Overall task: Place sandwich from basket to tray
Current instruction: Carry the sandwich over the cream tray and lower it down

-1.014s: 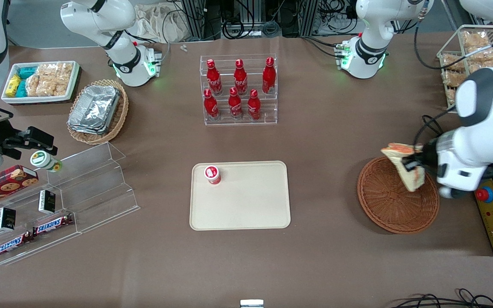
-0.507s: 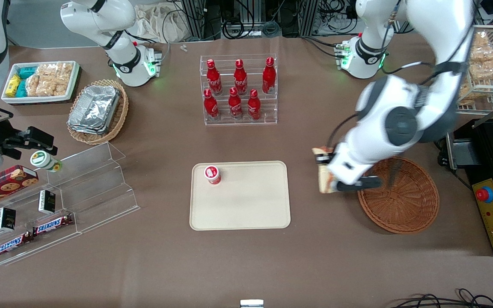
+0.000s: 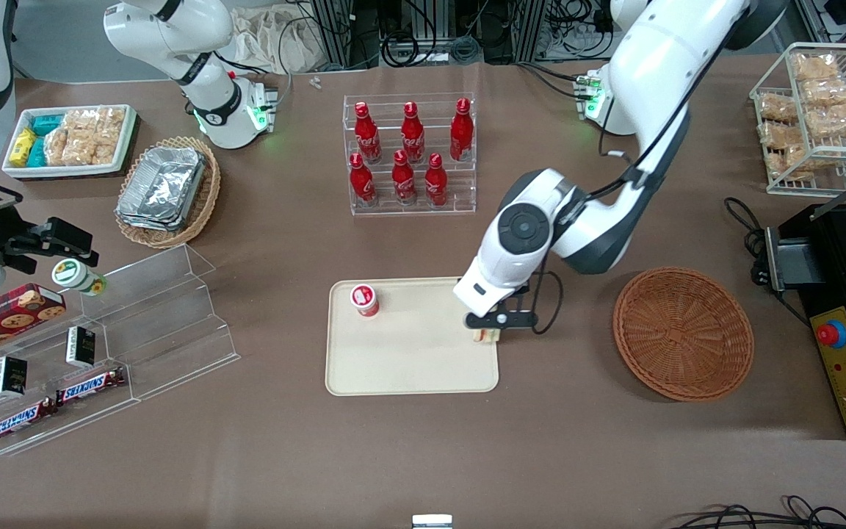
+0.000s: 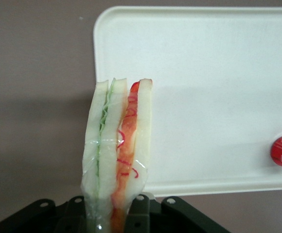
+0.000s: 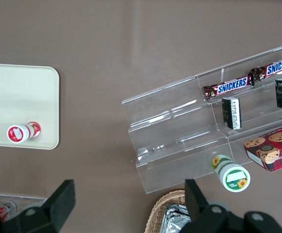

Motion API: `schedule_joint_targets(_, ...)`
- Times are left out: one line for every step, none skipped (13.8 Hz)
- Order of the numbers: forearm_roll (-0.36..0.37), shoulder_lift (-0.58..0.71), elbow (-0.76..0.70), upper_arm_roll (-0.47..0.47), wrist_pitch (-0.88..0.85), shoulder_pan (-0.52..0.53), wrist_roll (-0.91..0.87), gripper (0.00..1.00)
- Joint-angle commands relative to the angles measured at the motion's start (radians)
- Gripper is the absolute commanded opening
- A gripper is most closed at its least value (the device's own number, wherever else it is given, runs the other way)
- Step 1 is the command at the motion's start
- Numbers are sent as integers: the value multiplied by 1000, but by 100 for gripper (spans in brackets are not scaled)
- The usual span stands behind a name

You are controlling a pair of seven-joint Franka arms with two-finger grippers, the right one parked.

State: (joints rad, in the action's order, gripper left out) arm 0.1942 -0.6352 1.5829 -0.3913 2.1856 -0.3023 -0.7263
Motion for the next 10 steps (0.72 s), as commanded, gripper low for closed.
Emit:
schedule_joint_targets(111, -75, -32, 6, 54, -23, -64, 0)
schedule_joint_targets(134, -96, -34, 6, 60, -23, -76, 0)
schedule_joint_targets(142, -112, -40, 6, 62, -24, -82, 0)
schedule_joint_targets(142, -119, -52, 6, 60, -23, -84, 26)
schedule_joint_targets(142, -123, -60, 6, 62, -23, -82, 83)
schedule_joint_targets(142, -124, -60, 6, 75, -23, -85, 100)
schedule_joint_targets(140, -123, -58, 6, 110, -23, -85, 100)
schedule_joint_targets(131, -116, -60, 6, 129, -21, -88, 100)
schedule_joint_targets(139, -94, -64, 8, 114, -12, -90, 100)
schedule_joint_targets(127, -45, -64, 6, 74, -8, -91, 100)
